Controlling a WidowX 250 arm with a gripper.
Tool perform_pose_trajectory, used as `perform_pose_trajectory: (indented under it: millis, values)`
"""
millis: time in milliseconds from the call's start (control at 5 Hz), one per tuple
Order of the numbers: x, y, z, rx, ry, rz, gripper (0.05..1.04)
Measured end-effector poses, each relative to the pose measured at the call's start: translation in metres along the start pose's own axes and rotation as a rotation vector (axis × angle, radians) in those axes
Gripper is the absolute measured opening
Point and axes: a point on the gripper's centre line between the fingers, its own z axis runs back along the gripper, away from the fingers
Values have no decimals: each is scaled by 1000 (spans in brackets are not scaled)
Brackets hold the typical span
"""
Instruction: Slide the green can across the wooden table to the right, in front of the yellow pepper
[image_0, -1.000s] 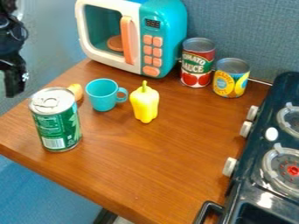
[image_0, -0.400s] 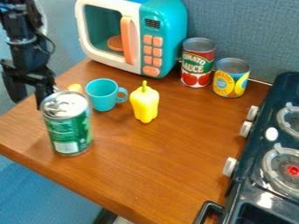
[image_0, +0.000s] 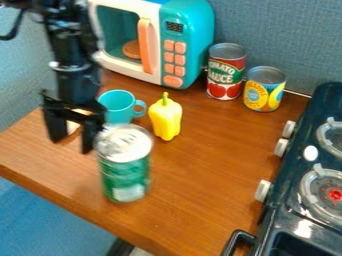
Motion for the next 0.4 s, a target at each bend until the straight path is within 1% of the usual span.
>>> perform_pose_trajectory:
  millis: [200,400]
  values:
    - [0,-30,5,-3,-40,-55,1001]
    - [4,-39,11,8,-40,-54,1000]
